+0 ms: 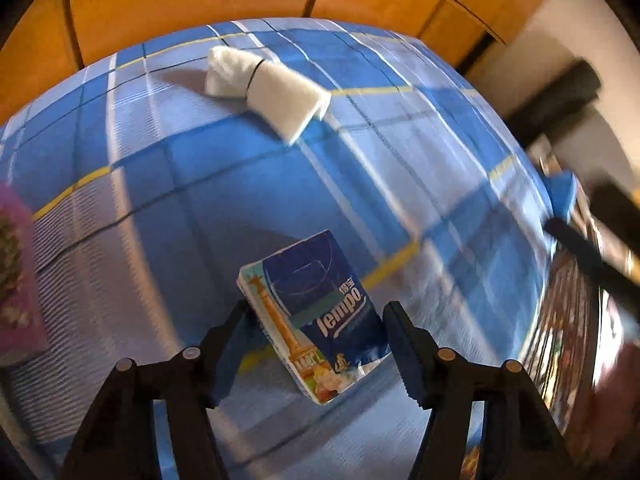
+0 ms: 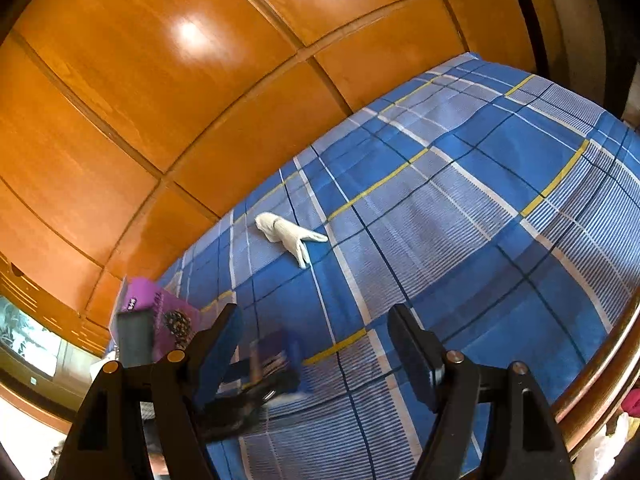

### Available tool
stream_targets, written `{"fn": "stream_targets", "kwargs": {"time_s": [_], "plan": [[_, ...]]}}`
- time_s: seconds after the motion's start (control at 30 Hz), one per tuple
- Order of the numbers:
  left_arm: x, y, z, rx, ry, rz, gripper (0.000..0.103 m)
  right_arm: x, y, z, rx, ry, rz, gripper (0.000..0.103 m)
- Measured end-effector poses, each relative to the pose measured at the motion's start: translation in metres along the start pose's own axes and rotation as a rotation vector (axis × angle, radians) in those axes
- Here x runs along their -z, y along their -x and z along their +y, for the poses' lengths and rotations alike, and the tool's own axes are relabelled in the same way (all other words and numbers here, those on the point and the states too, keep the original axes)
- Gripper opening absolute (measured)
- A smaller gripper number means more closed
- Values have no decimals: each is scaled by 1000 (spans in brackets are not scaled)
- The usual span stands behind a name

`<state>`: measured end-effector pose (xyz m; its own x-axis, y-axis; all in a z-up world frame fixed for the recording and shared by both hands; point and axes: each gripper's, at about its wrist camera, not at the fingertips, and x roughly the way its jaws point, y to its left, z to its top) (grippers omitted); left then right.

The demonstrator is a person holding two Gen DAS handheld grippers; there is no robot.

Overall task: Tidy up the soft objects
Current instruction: 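Close the left tool on the blue Tempo pack while the right tool grasps the white rolled towel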

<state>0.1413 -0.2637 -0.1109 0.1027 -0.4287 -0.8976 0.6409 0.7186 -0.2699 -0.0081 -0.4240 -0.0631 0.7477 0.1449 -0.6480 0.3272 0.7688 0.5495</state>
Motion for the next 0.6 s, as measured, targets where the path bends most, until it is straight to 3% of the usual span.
{"fn": "stream_targets", "kwargs": {"time_s": [0.17, 0.27, 0.4, 0.6], "plan": [[41, 25, 28, -14, -11, -17, 67, -2, -17, 20, 88, 126, 101, 76], [57, 33, 35, -31, -13, -41, 67, -7, -33, 43, 86, 226, 158, 76], [72, 38, 38, -36, 6, -80, 66, -20, -67, 79, 136, 405, 182, 76], [83, 40, 42, -29, 29, -115, 65, -46, -142, 108, 282, 606, 196, 74]]}}
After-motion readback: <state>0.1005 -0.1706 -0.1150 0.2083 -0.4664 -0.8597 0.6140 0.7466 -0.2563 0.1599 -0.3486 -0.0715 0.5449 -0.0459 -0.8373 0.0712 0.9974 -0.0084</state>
